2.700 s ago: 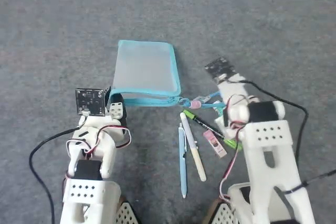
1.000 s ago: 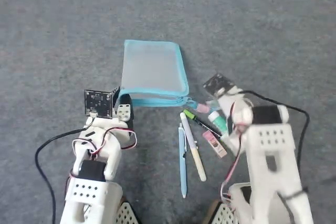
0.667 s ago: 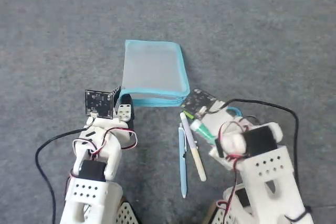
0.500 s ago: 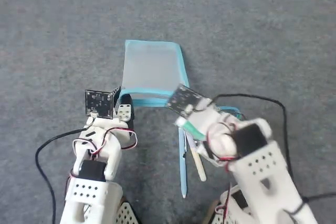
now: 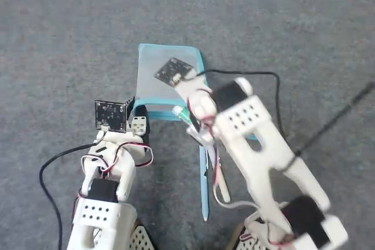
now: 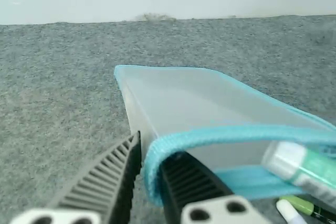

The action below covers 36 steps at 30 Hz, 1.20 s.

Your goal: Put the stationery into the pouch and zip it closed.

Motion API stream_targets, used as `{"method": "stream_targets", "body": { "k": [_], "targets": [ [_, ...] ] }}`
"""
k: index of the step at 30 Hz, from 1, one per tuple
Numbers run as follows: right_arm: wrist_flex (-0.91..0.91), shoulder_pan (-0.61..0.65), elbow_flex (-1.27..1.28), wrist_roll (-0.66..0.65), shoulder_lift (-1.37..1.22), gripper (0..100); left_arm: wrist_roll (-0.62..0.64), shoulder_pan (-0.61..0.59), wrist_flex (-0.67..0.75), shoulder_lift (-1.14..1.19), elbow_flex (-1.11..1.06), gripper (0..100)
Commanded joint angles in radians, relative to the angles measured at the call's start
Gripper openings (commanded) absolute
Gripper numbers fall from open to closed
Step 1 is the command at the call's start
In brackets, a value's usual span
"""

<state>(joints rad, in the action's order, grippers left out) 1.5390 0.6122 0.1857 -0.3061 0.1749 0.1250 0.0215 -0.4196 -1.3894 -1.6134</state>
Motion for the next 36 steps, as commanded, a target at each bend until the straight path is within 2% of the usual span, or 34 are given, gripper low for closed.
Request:
{"method": "stream_targets", "body": {
  "k": [1,9,13,19,21,25,27,36],
  "targets": [
    [0.027,0.007,-0.15,0.044,-0.07,0.6,0.006,0.012,0.038,0.006,0.016,1],
    [0.157,0.004,-0.471,0.146,-0.257,0.6,-0.066,0.112,0.029,0.005,-0.002,1],
    [0.203,0.002,-0.617,0.226,-0.355,0.6,-0.071,0.118,0.029,0.005,-0.004,1],
    [0.197,-0.093,-0.701,0.37,-0.456,0.7,-0.071,0.117,0.029,0.005,-0.004,1],
    [0.203,-0.12,-0.718,0.379,-0.466,2.8,-0.071,0.114,0.029,0.005,-0.002,1],
    [0.209,-0.124,-0.72,0.381,-0.456,16.9,-0.071,0.11,0.031,0.005,-0.002,1],
    [0.209,-0.124,-0.72,0.381,-0.449,20.7,-0.071,0.11,0.031,0.005,-0.002,1],
    [0.225,-0.124,-0.718,0.341,-0.366,21.0,-0.072,0.109,0.031,0.005,-0.004,1]
  ]
}}
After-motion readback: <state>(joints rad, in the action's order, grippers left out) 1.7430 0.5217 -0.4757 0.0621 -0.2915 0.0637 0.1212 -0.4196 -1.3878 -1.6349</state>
